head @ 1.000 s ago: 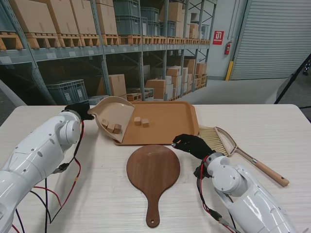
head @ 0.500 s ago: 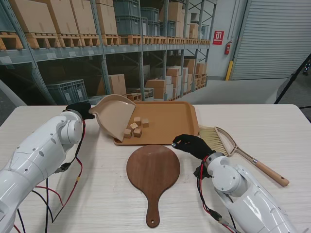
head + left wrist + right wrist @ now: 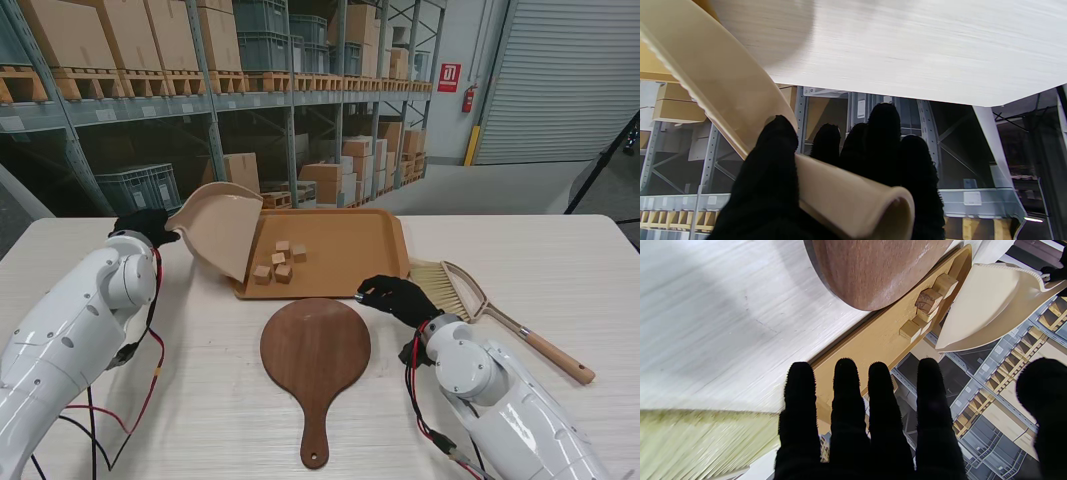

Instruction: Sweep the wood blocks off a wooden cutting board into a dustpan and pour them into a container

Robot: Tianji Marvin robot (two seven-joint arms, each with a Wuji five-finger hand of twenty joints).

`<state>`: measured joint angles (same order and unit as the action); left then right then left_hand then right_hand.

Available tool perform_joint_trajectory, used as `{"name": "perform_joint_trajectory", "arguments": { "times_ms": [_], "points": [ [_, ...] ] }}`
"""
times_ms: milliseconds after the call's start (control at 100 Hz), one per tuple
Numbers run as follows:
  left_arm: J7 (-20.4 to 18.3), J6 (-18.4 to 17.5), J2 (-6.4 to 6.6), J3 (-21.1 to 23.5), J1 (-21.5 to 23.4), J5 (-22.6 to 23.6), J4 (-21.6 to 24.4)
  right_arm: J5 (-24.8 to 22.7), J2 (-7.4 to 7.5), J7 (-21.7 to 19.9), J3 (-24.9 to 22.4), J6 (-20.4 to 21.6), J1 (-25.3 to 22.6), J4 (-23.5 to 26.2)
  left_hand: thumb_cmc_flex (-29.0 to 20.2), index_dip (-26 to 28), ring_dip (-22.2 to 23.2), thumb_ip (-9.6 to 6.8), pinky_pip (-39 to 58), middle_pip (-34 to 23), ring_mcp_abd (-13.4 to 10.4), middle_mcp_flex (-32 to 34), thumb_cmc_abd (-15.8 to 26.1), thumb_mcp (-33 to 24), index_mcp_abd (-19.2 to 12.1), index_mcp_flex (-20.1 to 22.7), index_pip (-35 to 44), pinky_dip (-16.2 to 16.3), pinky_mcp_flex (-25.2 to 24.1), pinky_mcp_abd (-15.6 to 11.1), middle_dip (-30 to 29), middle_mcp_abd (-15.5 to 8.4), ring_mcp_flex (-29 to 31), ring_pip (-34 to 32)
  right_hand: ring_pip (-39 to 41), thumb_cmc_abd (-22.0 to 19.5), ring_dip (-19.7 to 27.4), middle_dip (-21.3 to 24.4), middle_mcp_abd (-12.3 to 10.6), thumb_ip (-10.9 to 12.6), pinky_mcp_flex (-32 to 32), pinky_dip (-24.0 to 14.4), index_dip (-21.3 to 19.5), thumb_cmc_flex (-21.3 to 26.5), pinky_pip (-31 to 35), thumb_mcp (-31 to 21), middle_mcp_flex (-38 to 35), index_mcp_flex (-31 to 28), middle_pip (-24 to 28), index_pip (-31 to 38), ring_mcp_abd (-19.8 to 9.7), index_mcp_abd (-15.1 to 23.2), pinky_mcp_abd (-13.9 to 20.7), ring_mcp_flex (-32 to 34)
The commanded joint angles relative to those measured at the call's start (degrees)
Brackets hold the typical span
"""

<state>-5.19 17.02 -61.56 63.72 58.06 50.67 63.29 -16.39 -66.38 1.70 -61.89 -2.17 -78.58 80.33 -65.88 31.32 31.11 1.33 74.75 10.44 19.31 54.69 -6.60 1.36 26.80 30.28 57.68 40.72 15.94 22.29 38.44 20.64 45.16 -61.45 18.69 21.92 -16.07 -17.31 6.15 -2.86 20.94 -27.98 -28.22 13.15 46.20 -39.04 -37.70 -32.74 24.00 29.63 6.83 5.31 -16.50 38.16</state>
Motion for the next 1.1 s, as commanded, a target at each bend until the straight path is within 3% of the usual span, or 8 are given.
{"name": "perform_joint_trajectory", "arguments": {
  "times_ms": [0,230,440,1090],
  "points": [
    [-0.64,1.08,0.79,1.18,2.11,0.94,1.47,-0.09,-0.34,-0.35,0.10,-0.24,-0.50,-0.01,-8.09,0.26,0.27,-0.05,0.47,-81.97,-10.06,-0.50,5.94,-6.78,2.29,-1.23,3.53,0.11,-0.62,-0.25,-0.12,-15.04,0.00,-1.09,1.33,-0.73,-0.81,-0.62,0.65,0.87,0.12,-0.51,-0.47,0.26,1.74,-0.81,0.20,-1.27,1.11,0.71,0.00,0.04,-1.51,0.03],
    [-0.42,3.16,0.98,9.45,11.01,3.94,9.63,0.07,-0.49,0.22,-0.28,-0.86,-0.80,0.11,-8.09,0.28,0.44,-0.05,0.49,-82.28,-9.94,-0.34,5.64,-7.01,2.42,-1.03,3.54,0.19,-0.76,-0.10,0.29,-14.80,0.18,-1.41,1.35,-0.73,-0.81,-0.63,0.61,0.88,0.13,-0.50,-0.48,0.28,1.78,-0.82,0.32,-1.25,1.22,0.74,0.08,-0.06,-1.52,-0.01],
    [-0.46,5.01,0.91,13.70,16.85,4.98,14.27,0.10,-0.49,0.32,-0.57,-0.96,-0.96,0.15,-8.09,0.26,0.50,-0.04,0.40,-82.38,-9.79,-0.19,5.38,-7.18,2.34,-0.82,3.52,0.20,-0.89,0.02,0.51,-14.52,0.25,-1.53,1.39,-0.72,-0.82,-0.61,0.67,0.87,0.07,-0.50,-0.46,0.25,1.78,-0.82,0.31,-1.20,1.27,0.73,0.15,0.04,-1.48,0.00],
    [-0.66,10.36,0.78,13.29,22.68,2.43,13.05,0.16,-0.35,-0.19,-1.03,-1.53,-1.53,0.45,-8.09,0.36,0.62,-0.07,0.43,-82.08,-9.91,-0.14,5.93,-5.10,0.55,-0.22,3.30,0.25,-0.85,-0.61,0.66,-15.44,0.45,-1.59,1.46,-0.84,-0.88,-0.58,0.79,0.87,-0.05,-0.50,-0.41,0.29,1.78,-0.81,0.32,-1.41,1.25,0.73,0.27,-0.12,-1.44,-0.15]
  ]
}}
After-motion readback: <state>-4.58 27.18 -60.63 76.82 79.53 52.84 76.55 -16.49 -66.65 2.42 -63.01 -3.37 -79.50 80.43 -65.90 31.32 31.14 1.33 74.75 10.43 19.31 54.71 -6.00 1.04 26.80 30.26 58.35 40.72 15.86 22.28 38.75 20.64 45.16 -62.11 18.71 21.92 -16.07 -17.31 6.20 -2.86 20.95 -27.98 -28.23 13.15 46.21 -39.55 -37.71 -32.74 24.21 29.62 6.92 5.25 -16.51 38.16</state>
